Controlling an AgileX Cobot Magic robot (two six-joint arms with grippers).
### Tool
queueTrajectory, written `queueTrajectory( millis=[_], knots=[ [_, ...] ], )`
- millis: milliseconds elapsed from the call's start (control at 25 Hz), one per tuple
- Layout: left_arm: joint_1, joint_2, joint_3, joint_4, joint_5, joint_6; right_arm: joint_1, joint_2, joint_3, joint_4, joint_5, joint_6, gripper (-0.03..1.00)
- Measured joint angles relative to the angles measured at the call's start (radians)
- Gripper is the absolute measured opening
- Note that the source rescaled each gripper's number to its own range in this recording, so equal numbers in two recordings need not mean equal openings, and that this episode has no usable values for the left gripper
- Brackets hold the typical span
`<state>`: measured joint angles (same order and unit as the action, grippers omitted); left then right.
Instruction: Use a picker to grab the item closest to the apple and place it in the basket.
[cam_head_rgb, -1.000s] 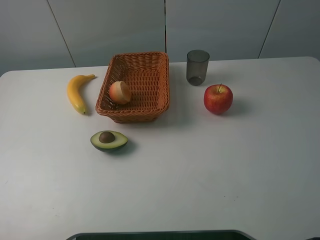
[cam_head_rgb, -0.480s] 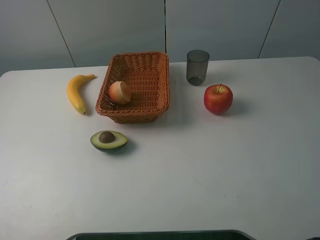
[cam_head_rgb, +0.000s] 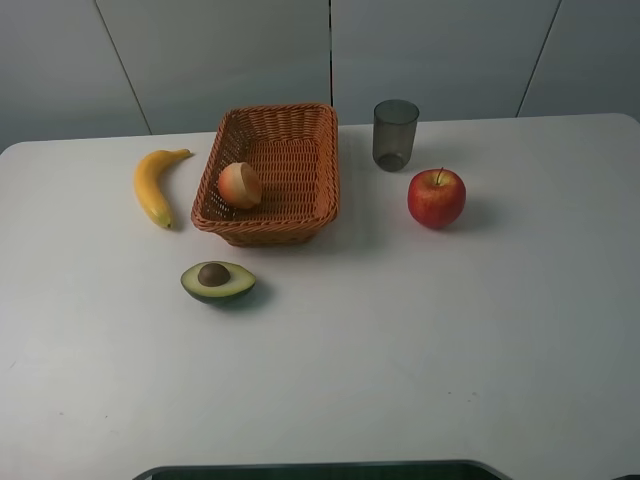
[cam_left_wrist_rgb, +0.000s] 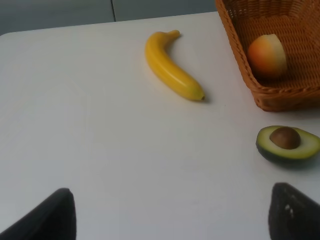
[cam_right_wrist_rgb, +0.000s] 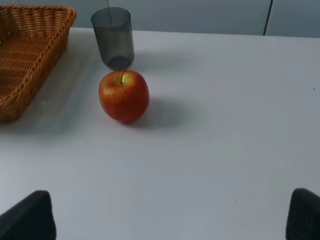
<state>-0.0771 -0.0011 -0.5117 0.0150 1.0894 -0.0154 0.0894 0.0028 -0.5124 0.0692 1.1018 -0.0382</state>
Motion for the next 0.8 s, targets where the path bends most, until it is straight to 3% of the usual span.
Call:
queueTrajectory(
  millis=[800],
  knots=[
    [0.000, 0.000, 0.000, 0.000, 0.000, 0.000, -0.022, -0.004, 0.000, 0.000, -0.005, 0.017, 1.00]
  ],
)
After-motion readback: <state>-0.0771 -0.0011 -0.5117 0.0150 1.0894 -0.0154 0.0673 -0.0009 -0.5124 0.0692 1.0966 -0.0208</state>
